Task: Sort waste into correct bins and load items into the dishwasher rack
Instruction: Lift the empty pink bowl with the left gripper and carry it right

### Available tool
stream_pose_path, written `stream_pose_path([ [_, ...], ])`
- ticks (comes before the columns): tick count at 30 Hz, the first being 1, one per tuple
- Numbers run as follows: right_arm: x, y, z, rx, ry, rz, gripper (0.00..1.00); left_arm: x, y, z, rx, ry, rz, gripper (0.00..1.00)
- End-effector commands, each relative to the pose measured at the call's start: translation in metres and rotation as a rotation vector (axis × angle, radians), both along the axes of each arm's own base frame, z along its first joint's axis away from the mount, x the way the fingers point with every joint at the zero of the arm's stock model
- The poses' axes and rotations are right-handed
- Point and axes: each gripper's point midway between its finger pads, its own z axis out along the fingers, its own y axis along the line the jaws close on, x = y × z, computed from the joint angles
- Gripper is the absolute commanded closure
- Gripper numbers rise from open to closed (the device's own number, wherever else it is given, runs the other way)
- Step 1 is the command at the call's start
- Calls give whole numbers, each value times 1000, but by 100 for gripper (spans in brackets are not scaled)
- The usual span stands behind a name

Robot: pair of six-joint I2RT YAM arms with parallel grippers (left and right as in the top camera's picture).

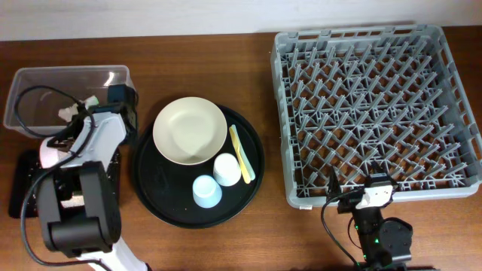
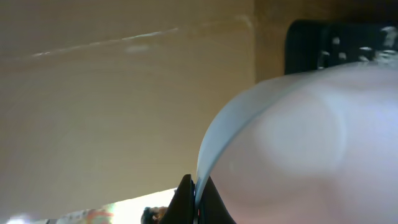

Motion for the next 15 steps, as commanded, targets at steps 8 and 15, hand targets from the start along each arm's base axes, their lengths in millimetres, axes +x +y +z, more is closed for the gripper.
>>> stream_pose_path([
  [8,-1,5,-3,4,6,19,2,12,3,20,105,-106,13,100],
  [15,-1,5,-3,4,6,19,2,58,-7,65,-297,-500,-127,100],
])
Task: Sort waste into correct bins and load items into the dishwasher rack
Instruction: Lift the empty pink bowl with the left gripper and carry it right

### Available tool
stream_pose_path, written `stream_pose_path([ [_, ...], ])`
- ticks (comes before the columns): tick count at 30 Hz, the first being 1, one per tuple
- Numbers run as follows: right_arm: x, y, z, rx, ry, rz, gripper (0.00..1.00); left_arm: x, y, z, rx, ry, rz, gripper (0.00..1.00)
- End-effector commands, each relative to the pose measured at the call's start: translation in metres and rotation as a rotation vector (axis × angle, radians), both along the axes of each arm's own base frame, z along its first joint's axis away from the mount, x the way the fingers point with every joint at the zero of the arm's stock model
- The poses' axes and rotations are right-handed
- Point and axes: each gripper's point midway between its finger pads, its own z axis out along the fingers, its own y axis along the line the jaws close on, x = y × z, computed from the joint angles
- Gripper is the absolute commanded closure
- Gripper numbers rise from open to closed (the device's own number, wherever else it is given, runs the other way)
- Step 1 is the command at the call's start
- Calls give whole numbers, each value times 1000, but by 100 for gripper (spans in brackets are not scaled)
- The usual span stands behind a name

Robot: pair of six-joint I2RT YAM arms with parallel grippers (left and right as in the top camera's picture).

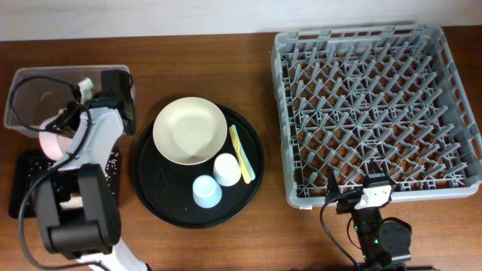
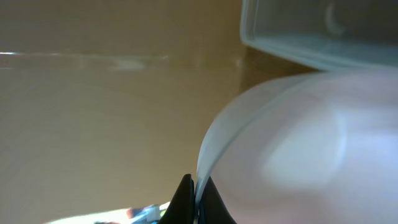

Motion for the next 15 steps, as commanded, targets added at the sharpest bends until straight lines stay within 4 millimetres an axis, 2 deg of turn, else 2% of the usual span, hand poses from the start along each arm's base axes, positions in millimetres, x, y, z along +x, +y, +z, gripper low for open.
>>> stream_pose_path([
  [1,0,3,-3,4,6,10,2,30,-13,61,-316,-354,-173,100],
  [3,0,3,-3,4,6,10,2,43,-27,76,-517,-474,-304,100],
  [4,0,3,-3,4,6,10,2,48,-43,84,-654,-531,-403,100],
  [5,0,3,-3,4,6,10,2,45,-52,93,-714,-574,-436,100],
  [7,0,3,-3,4,6,10,2,36,-58,103,-740,-642,-406,100],
  [9,0,3,-3,4,6,10,2,33,-86,93,-870,-612,-446,100],
  [11,0,3,-3,4,6,10,2,32,-142,71,-1136,-520,-536,100],
  [12,0,3,-3,4,6,10,2,31,-161,64,-1235,-515,-531,100],
  [13,0,3,-3,4,6,10,2,31,-173,60,-1295,-516,-518,100],
  [15,0,3,-3,4,6,10,2,33,-205,39,-1392,-453,-497,100],
])
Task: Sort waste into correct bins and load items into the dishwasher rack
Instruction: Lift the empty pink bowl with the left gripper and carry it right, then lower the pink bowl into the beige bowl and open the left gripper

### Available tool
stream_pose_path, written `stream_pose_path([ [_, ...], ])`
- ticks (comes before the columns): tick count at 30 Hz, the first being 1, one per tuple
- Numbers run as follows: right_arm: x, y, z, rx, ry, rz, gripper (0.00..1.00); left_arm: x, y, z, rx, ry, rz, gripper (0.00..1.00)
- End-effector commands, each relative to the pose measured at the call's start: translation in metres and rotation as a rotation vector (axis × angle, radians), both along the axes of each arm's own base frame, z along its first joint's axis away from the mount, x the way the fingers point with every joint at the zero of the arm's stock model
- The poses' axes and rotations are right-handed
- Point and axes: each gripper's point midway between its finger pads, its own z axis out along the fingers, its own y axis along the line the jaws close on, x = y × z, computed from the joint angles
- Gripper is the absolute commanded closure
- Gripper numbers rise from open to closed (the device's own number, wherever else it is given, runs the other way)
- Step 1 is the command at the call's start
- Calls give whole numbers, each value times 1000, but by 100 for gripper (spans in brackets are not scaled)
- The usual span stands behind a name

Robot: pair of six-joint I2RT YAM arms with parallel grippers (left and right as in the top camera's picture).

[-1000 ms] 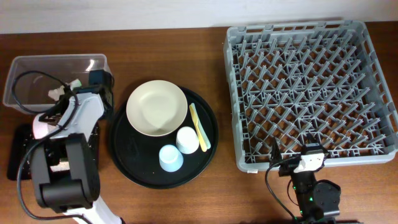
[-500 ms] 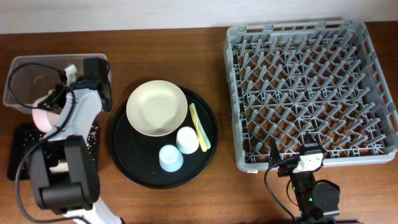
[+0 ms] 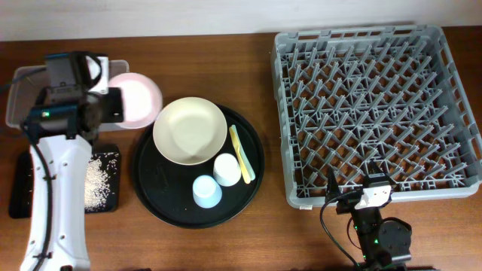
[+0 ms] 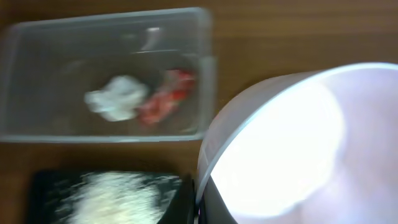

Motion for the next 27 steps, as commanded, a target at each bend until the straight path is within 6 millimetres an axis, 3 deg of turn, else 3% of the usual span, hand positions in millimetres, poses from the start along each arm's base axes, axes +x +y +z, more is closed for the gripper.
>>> stream_pose_path([
  [1,0,3,-3,4,6,10,2,5,-62,-32,-203,85,-100,100],
  [2,0,3,-3,4,6,10,2,2,-78,-57,-203,166,-132,100],
  [4,0,3,-3,4,6,10,2,-8,-83,-81,-178,267,-132,100],
  [6,0,3,-3,4,6,10,2,-25,-63,-98,-85,372,-42,100],
  [10,0,3,-3,4,6,10,2,-49,-52,-103,-112,463,73,100],
  [15,0,3,-3,4,6,10,2,-56,-56,-106,-142,495,91,100],
  [18,0,3,-3,4,6,10,2,-45,-58,-108,-168,448,128,100],
  [23,0,3,-3,4,6,10,2,0,-78,-117,-311,271,104,100],
  [27,0,3,-3,4,6,10,2,8,-82,-116,-319,233,89,99],
])
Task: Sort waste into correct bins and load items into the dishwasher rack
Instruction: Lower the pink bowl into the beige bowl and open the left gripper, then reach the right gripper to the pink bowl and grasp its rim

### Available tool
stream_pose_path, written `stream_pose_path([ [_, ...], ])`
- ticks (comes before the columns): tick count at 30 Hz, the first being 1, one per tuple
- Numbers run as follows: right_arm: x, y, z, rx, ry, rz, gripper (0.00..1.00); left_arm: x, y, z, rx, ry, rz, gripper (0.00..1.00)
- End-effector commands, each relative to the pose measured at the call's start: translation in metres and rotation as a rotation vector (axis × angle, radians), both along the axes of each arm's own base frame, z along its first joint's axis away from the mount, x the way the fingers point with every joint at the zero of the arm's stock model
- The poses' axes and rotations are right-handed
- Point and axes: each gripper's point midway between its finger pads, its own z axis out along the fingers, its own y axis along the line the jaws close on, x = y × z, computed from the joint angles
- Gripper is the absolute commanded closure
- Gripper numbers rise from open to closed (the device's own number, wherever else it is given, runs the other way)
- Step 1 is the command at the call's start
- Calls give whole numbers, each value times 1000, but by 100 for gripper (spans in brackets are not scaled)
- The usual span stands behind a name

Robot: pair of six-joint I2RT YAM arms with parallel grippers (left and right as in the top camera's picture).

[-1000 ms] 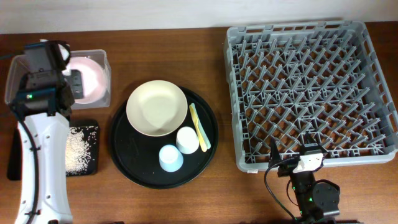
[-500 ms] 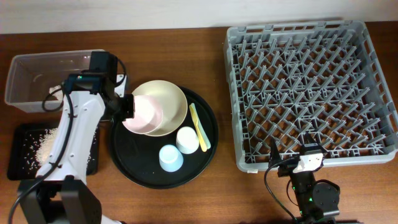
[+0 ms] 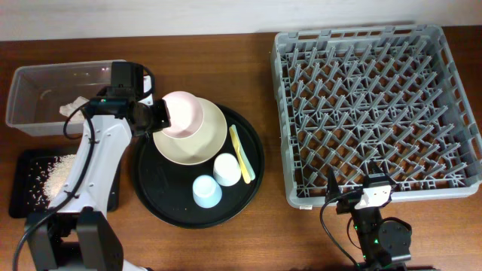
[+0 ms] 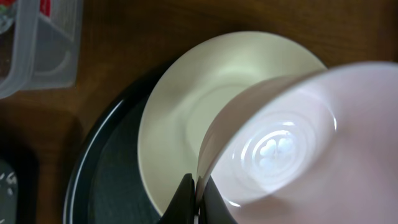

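Note:
My left gripper (image 3: pixel 160 115) is shut on the rim of a pink bowl (image 3: pixel 183 114), which it holds mouth up above the upper left part of a cream plate (image 3: pixel 197 141). In the left wrist view the fingertips (image 4: pixel 189 193) pinch the pink bowl's (image 4: pixel 292 143) thin wall over the cream plate (image 4: pixel 186 106); the bowl looks empty. The grey dishwasher rack (image 3: pixel 376 105) fills the right side with nothing in it. My right gripper (image 3: pixel 354 197) rests low at the rack's front edge, its jaws too small to read.
The plate sits on a round black tray (image 3: pixel 162 199) with a white cup (image 3: pixel 227 168), a blue cup (image 3: pixel 206 191) and a yellow utensil (image 3: pixel 241 154). A clear bin (image 3: pixel 45 98) holds scraps at the far left. A black bin (image 3: pixel 30 188) holds rice.
My left gripper has carried the pink bowl from beside the clear bin's right end rightward to over the cream plate. The right arm has not moved.
First my left arm was folded over the black bin with the bowl tipped. Then it was still at the far left by the bins. After that rice lay in the black bin and the bowl was upright beside the clear bin. Now it hangs over the plate.

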Motion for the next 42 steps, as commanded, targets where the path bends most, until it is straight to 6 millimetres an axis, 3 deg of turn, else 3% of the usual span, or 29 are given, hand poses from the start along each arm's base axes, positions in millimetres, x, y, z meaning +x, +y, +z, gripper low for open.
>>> stream_pose_path([
  [1,0,3,-3,4,5,10,2,0,-9,-3,-39,4,-9,99],
  [7,0,3,-3,4,5,10,2,-2,-15,-5,-38,11,-24,99],
  [11,0,3,-3,4,5,11,2,-11,-13,-19,-31,44,-21,98],
  [13,0,3,-3,4,5,10,2,-13,-13,-24,-31,49,-20,89],
  [16,0,3,-3,4,5,10,2,-10,-14,-27,-32,35,-21,83],
  [19,0,3,-3,4,5,10,2,1,-14,-22,-34,-17,-22,54],
  [20,0,3,-3,4,5,10,2,8,-14,-15,-35,-48,-22,51],
  [21,0,3,-3,4,5,10,2,14,-14,-4,-36,-75,-20,49],
  [22,0,3,-3,4,5,10,2,23,-10,21,-38,-129,-10,42],
  [24,0,3,-3,4,5,10,2,28,8,57,-33,-206,31,3],
  [26,0,3,-3,4,5,10,2,28,36,82,-10,-269,98,1],
  [27,0,3,-3,4,5,10,2,22,64,95,32,-301,168,1],
  [30,0,3,-3,4,5,10,2,11,104,103,67,-308,269,1],
  [33,0,3,-3,4,5,10,2,8,118,103,72,-306,303,1],
  [39,0,3,1,6,-7,12,2,8,118,103,72,-306,304,1],
  [42,-7,34,40,76,-154,201,2,8,118,103,72,-306,304,1],
])
